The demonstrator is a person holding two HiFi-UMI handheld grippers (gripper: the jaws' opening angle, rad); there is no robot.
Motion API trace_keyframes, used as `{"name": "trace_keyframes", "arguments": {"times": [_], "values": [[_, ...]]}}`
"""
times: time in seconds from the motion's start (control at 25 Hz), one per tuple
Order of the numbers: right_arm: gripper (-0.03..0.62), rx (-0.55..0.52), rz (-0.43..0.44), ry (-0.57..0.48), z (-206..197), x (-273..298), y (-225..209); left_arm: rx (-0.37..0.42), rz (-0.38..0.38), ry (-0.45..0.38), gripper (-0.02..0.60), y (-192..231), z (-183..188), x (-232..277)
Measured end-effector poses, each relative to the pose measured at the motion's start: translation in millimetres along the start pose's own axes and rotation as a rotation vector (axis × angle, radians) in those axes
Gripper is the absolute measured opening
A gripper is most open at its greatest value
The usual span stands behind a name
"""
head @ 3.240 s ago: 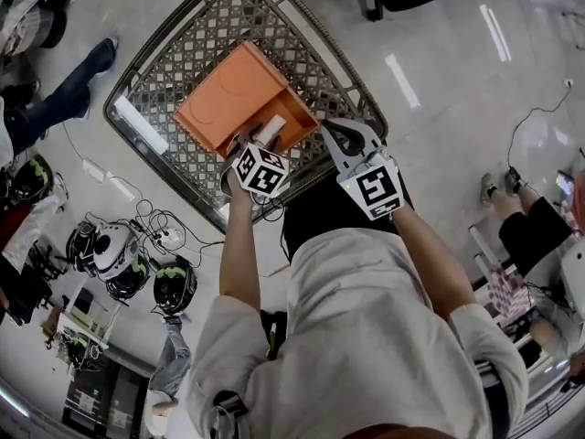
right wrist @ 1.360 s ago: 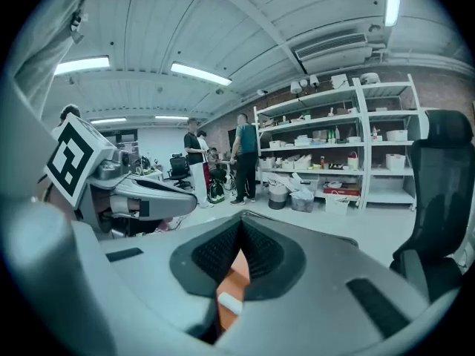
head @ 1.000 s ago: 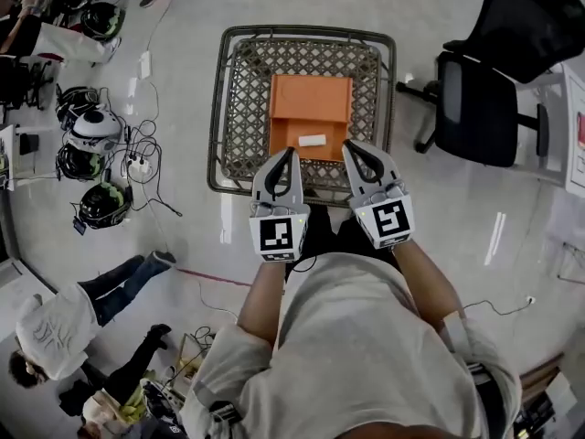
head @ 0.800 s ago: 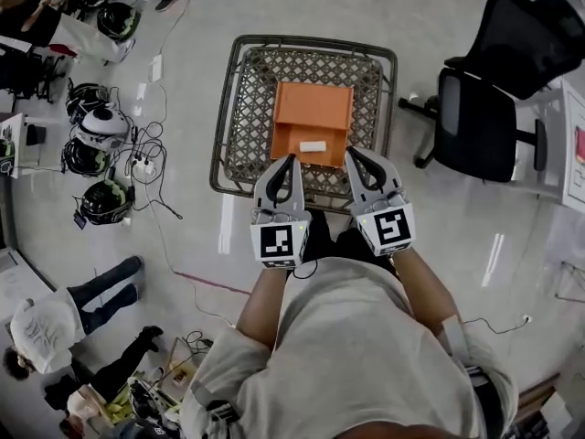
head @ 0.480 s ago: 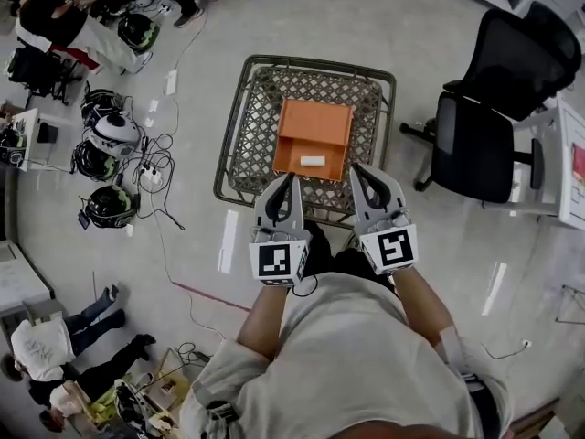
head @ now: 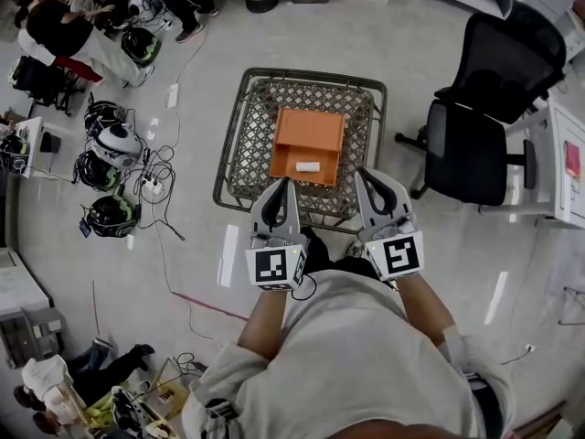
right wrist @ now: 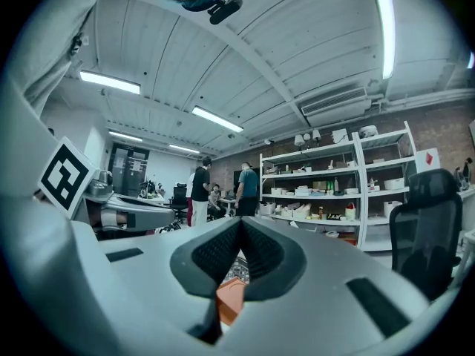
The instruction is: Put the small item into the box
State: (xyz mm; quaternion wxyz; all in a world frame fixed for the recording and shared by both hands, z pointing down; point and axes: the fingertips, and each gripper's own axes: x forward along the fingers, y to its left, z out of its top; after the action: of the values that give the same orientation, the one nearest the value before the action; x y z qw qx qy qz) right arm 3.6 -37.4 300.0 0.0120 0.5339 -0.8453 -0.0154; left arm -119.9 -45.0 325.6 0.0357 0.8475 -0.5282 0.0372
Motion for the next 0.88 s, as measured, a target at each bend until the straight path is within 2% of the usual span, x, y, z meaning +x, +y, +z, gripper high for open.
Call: {"name": "trace_keyframes", "arguments": {"times": [0.28, 0.56, 0.88], "values": [[0.003, -0.001, 0.009, -0.024, 14, 0, 3, 0.018, -0.015, -0.030, 0.006, -8, 13, -2], [0.003, -0.023, 0.026, -0.046, 19, 2, 9, 0.013, -0.006, -0.027, 0.006, -3, 14, -5], [0.003, 0.003, 0.031, -0.045, 20, -1, 17, 0.020, -0.021, -0.024, 0.006, -7, 13, -10]]}}
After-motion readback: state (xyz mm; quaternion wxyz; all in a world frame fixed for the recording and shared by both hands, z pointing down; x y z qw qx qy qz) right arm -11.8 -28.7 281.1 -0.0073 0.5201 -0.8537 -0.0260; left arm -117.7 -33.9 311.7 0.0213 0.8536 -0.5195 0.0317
